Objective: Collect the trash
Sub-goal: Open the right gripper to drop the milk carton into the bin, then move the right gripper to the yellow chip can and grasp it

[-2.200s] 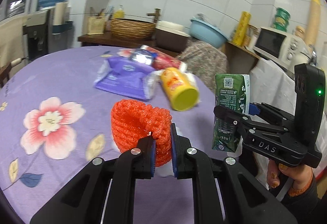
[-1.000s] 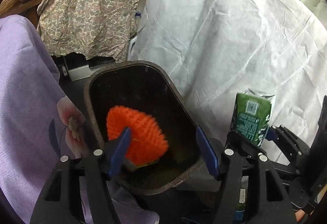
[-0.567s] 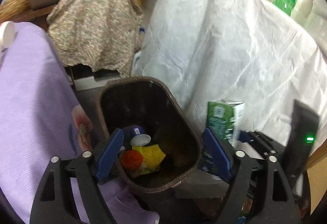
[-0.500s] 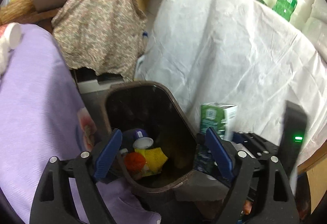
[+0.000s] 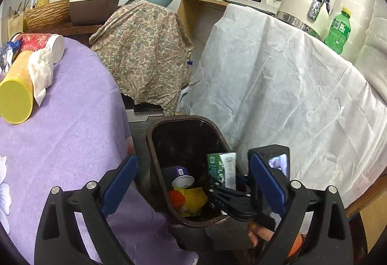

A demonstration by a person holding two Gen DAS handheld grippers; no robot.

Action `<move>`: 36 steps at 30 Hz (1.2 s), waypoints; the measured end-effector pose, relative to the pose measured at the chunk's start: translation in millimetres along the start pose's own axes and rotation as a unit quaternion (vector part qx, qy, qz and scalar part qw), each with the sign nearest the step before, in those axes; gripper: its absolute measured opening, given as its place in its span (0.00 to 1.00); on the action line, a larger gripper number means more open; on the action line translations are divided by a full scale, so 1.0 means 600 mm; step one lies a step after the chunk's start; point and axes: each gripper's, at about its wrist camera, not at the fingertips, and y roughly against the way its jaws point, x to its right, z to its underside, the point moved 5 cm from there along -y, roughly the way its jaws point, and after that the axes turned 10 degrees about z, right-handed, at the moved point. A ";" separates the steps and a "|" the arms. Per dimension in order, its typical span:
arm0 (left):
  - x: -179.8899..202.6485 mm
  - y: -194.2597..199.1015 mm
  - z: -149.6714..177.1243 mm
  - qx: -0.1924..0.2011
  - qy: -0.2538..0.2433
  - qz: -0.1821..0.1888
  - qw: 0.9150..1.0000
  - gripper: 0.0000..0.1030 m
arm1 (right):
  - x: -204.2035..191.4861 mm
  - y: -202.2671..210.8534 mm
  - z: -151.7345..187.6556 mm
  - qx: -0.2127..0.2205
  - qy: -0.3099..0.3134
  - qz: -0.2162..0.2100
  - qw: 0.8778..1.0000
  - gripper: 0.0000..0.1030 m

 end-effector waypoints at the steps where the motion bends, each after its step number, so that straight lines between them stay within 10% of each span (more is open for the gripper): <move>1: 0.000 0.001 0.003 -0.002 -0.001 0.000 1.000 0.91 | -0.004 -0.003 -0.002 -0.002 0.002 0.002 1.000 0.50; 11: -0.004 0.021 0.020 -0.007 -0.001 -0.005 1.000 0.91 | -0.028 -0.041 -0.006 -0.029 0.010 0.014 0.999 0.53; 14: -0.004 0.035 0.020 0.000 -0.001 -0.007 1.000 0.92 | -0.031 -0.041 -0.002 -0.034 0.006 0.007 0.999 0.78; 36: -0.062 0.173 0.017 0.058 0.019 -0.054 0.997 0.94 | -0.074 0.143 -0.037 0.049 0.005 -0.039 0.998 0.80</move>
